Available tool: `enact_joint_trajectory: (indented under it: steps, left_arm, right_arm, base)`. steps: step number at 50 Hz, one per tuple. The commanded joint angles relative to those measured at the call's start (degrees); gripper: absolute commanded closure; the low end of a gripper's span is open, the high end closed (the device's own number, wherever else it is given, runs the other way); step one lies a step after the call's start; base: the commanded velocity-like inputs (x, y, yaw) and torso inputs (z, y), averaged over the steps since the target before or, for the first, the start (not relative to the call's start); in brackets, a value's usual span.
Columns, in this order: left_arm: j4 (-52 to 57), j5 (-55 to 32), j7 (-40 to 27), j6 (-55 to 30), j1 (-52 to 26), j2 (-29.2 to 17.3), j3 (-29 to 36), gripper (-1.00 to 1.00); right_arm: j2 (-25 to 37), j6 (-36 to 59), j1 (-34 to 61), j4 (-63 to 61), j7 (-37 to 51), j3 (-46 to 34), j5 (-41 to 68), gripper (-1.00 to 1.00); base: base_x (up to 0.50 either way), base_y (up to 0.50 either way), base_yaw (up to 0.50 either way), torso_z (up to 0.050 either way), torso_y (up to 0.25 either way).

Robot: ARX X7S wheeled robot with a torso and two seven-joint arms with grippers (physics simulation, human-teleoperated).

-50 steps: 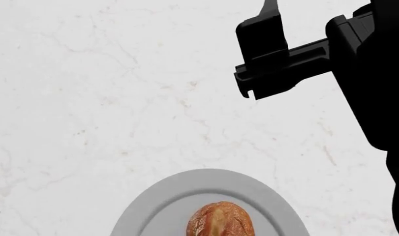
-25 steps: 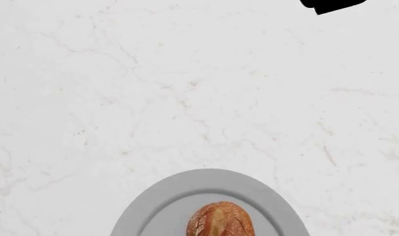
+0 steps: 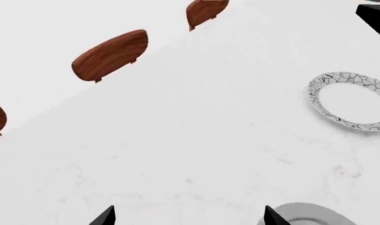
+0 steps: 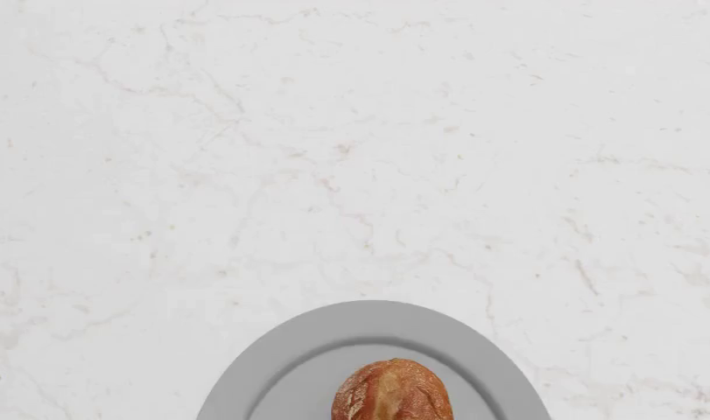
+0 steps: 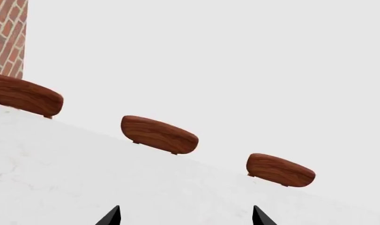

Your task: Place all breads on the cutting board.

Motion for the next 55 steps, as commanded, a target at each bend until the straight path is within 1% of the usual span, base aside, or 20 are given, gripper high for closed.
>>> enact_joint_trajectory:
  steps: [1,3,8,11,14,16,17,21,29,40,47,51,55]
  left_arm:
    - [-2.38,-16.32,0.3,-0.56,-3.01,4.38,8.75,-1.0]
    - [-2.94,-18.87,-1.33,-0.19,-2.92,5.4,9.29,-1.0]
    - [-3.89,-25.54,-2.94,2.32,-1.94,7.51,8.77,-1.0]
    - [-3.51,-27.38,-3.83,3.6,-0.92,8.99,9.0,-1.0]
    - [-3.04,-31.69,-5.15,4.86,-0.01,10.13,9.92,-1.0]
    - [-1.41,-33.37,-6.04,5.4,0.67,10.52,10.31,-1.0]
    - [1.79,-34.19,-6.2,4.94,1.47,10.55,10.16,-1.0]
    - [3.91,-38.24,-7.91,7.2,3.42,10.89,11.91,-1.0]
    - [7.75,-39.06,-10.48,9.36,7.31,12.09,14.69,-1.0]
    - [10.96,-37.48,-13.13,10.44,11.08,13.37,18.06,-1.0]
    - [11.49,-36.61,-14.46,11.64,12.52,14.78,19.68,-1.0]
    - [10.19,-35.41,-15.45,12.08,12.59,16.02,21.09,-1.0]
    - [9.93,-34.45,-16.55,12.43,13.33,16.28,22.46,-1.0]
  right_arm:
    - [0.67,3.01,3.89,2.76,-3.94,-2.26,-3.53,-1.0]
    - [0.82,3.38,4.3,2.75,-4.01,-2.52,-3.42,-1.0]
    - [1.6,3.48,4.75,2.81,-4.17,-2.86,-3.59,-1.0]
    - [2.16,3.23,4.12,2.49,-4.03,-3.0,-3.21,-1.0]
    - [2.79,2.64,3.42,2.57,-5.85,-3.62,-5.14,-1.0]
    - [3.25,2.26,2.97,2.81,-6.1,-3.68,-5.4,-1.0]
    - [3.5,2.24,2.68,2.68,-6.22,-3.87,-5.62,-1.0]
    - [3.95,2.04,2.35,2.67,-5.74,-3.86,-5.02,-1.0]
    - [4.22,1.5,1.57,2.16,-5.65,-4.3,-4.82,-1.0]
    - [5.53,1.01,0.83,1.49,-6.05,-4.7,-4.97,-1.0]
    - [5.76,0.66,0.85,1.72,-7.61,-5.38,-6.63,-1.0]
    - [6.0,0.56,0.39,1.38,-6.59,-5.28,-5.47,-1.0]
    - [6.37,1.05,0.82,1.26,-5.57,-5.11,-4.05,-1.0]
  base:
    - [0.0,0.01,0.0,0.0,0.0]
    - [0.0,0.0,0.0,0.0,0.0]
    - [0.0,0.01,0.0,0.0,0.0]
    - [0.0,0.01,0.0,0.0,0.0]
    - [0.0,0.01,0.0,0.0,0.0]
    - [0.0,0.0,0.0,0.0,0.0]
    - [0.0,0.01,0.0,0.0,0.0]
    - [0.0,0.01,0.0,0.0,0.0]
    - [0.0,0.01,0.0,0.0,0.0]
    - [0.0,0.01,0.0,0.0,0.0]
    - [0.0,0.01,0.0,0.0,0.0]
    - [0.0,0.01,0.0,0.0,0.0]
    - [0.0,0.0,0.0,0.0,0.0]
